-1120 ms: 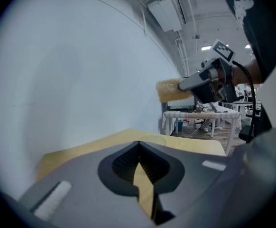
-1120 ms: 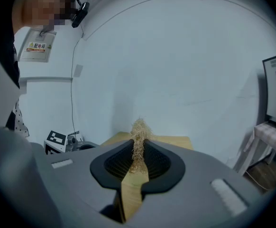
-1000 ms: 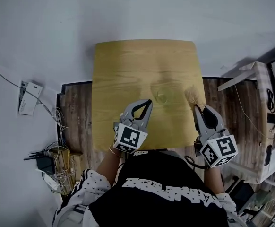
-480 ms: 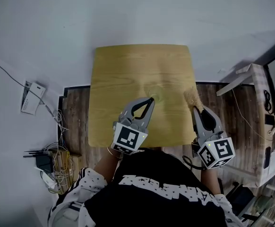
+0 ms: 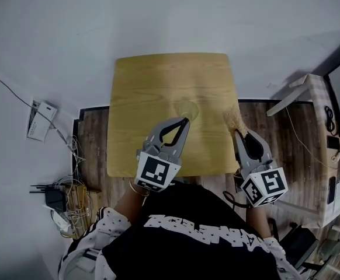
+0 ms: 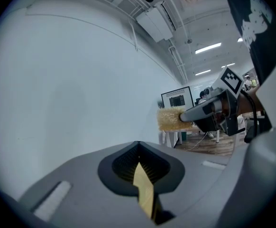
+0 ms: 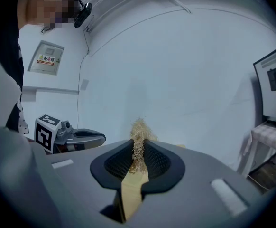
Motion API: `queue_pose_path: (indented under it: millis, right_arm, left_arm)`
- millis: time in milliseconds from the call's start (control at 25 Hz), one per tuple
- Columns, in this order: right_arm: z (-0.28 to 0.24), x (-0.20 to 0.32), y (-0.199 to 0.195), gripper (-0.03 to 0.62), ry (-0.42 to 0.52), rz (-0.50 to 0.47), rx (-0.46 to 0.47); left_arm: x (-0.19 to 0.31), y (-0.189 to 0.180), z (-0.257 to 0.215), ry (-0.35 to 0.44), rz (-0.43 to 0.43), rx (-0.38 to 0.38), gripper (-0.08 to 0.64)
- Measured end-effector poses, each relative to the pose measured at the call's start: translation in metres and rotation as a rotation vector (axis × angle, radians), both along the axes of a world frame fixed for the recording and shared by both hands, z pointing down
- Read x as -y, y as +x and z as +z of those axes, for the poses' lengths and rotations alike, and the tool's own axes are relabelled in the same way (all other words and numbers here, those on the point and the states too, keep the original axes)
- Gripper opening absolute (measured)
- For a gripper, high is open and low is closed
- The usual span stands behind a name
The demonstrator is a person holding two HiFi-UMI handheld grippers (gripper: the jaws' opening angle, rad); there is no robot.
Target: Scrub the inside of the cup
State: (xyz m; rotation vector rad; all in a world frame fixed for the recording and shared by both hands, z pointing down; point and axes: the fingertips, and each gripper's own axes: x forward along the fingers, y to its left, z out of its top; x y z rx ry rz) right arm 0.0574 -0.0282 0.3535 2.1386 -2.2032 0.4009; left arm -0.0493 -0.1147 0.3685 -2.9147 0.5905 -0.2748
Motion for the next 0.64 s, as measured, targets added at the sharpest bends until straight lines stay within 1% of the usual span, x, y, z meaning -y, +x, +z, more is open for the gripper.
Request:
queue_pose_path:
  millis: [160, 440, 640]
  right_arm:
    - [0.002, -0.007, -0.004, 0.072, -0.010, -0.012, -0.007]
    - [0.006, -0.016, 0.002, 0.072, -0.013, 0.013, 0.001]
    - [0.008, -0.018, 0.010, 0.072, -0.015, 0.022, 0.003]
  left_arm:
    - [-0.007, 0.002, 0.000, -0.006, 0.007, 0.010, 0.002]
    - [-0.018, 0.012, 0.004, 0.000, 0.041, 0.033, 0.002]
    - [-0.018, 0.021, 0.004, 0.003, 0.044, 0.032, 0.002]
